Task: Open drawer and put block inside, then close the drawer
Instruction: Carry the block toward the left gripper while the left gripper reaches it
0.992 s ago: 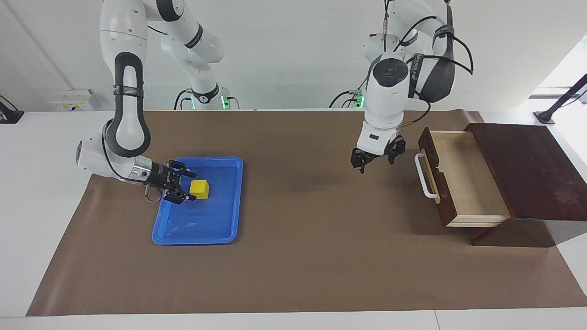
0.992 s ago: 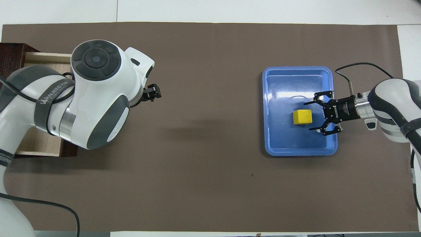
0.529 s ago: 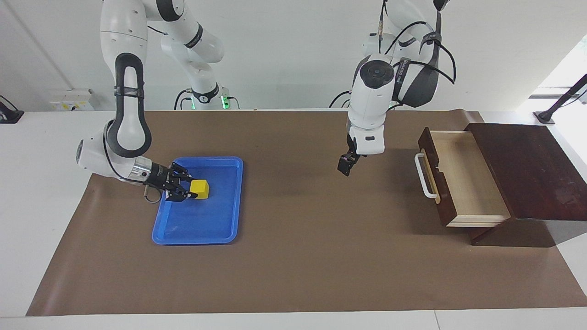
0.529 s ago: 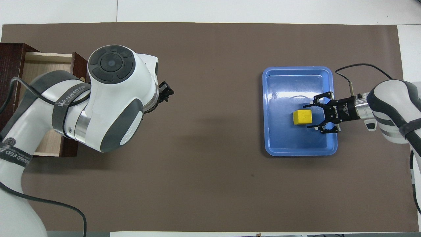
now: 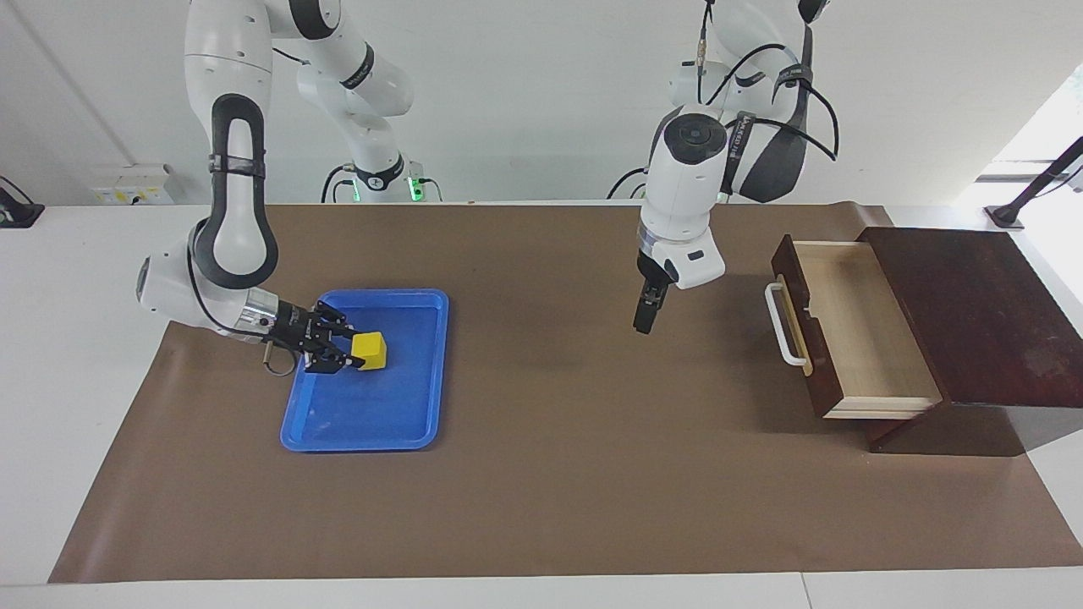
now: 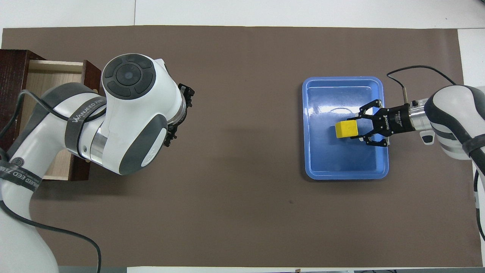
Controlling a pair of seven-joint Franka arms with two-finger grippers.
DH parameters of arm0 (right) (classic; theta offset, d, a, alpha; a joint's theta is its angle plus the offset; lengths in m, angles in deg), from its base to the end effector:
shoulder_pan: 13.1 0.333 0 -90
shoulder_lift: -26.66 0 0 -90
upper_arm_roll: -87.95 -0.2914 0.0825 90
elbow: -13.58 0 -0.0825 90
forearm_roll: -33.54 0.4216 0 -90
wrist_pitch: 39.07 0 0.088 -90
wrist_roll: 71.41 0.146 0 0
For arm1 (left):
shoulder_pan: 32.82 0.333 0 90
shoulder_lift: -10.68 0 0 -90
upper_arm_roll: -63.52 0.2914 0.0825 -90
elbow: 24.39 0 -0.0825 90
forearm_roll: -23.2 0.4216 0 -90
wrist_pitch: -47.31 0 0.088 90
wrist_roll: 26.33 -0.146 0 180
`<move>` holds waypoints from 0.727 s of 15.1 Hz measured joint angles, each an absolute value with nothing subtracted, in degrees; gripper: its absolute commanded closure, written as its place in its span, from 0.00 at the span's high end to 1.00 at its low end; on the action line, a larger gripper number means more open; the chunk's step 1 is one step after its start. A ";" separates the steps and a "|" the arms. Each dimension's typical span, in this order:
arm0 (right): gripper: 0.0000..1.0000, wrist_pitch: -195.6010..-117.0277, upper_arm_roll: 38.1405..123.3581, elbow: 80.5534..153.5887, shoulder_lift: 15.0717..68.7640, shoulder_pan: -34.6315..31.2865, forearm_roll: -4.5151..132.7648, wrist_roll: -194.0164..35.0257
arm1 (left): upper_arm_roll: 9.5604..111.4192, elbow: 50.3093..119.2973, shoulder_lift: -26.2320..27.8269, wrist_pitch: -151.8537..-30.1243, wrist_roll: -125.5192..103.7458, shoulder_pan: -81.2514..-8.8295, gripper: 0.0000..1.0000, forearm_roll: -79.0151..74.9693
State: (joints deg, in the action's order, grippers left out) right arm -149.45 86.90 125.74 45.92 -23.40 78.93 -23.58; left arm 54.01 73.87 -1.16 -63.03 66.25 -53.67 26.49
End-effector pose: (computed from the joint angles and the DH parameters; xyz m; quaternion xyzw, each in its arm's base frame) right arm 0.5999 -0.0210 0.2202 -0.7012 0.6069 0.2697 0.2594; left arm 0.5689 -0.3213 0.3900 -0.8603 -0.5097 -0.0105 0.0016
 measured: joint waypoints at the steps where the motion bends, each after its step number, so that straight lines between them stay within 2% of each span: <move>1: 0.00 -148.66 86.81 123.66 45.72 -21.80 79.02 -20.07 | 53.99 74.05 -1.17 -63.34 66.49 -53.90 1.00 25.28; 5: 0.00 -148.13 86.46 116.16 43.74 -11.65 79.13 -5.78 | 53.98 74.21 -1.17 -65.45 75.27 -55.27 1.00 23.99; 7: 0.00 -148.55 86.41 114.37 43.10 -7.19 79.18 -0.47 | 53.99 74.21 -1.17 -65.91 78.67 -55.30 1.00 23.70; 11: 0.00 -154.37 86.35 113.20 42.98 0.66 79.45 7.62 | 53.99 72.94 -1.30 -67.42 85.72 -56.64 1.00 19.39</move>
